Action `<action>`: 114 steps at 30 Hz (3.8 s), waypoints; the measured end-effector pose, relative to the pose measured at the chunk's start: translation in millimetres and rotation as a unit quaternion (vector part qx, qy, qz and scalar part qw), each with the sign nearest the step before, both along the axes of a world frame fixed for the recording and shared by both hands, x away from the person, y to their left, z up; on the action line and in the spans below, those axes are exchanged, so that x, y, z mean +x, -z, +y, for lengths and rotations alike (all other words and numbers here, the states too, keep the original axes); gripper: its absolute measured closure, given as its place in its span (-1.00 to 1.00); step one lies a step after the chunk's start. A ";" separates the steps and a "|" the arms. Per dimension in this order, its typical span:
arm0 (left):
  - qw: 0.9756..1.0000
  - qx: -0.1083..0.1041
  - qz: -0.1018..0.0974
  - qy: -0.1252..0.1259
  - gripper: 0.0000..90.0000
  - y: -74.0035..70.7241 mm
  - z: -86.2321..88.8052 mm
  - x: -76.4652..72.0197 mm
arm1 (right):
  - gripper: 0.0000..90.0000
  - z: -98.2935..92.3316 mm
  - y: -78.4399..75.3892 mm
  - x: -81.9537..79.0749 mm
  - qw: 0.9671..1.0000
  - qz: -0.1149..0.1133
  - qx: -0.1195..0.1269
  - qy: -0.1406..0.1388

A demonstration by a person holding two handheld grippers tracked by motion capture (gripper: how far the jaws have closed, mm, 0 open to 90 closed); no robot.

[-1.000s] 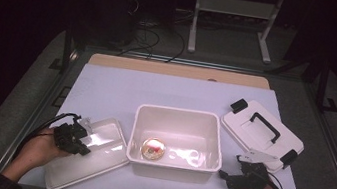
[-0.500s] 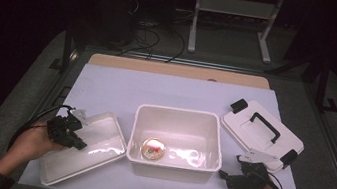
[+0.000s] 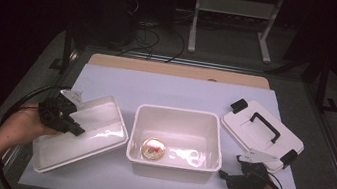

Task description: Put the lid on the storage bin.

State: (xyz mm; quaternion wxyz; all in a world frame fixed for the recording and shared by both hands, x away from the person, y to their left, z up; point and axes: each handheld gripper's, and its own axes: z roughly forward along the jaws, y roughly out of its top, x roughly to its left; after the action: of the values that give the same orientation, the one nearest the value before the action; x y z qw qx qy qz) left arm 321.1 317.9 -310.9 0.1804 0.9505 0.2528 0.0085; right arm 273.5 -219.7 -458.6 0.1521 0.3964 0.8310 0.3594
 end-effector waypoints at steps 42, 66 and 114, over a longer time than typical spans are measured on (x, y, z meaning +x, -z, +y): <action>0.987 -0.013 -0.031 0.158 0.97 -56.7 -134.8 21.7 | -0.70 0.0 0.0 0.0 1.000 0.000 0.001 0.000; 0.975 -0.026 -0.028 0.218 0.97 -44.3 -218.3 36.0 | -0.70 0.1 -0.2 -0.2 1.000 0.001 0.002 0.001; 0.976 -0.026 -0.045 0.209 0.23 -24.6 -230.7 37.3 | -0.71 1.2 -0.3 -0.2 1.000 0.000 -0.003 0.001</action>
State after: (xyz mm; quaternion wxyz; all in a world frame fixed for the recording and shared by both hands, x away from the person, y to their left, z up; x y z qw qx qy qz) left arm 358.4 87.2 -286.3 0.2139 0.9760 0.0398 0.0066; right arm 273.2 -218.5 -458.3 0.1540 0.3963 0.8319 0.3566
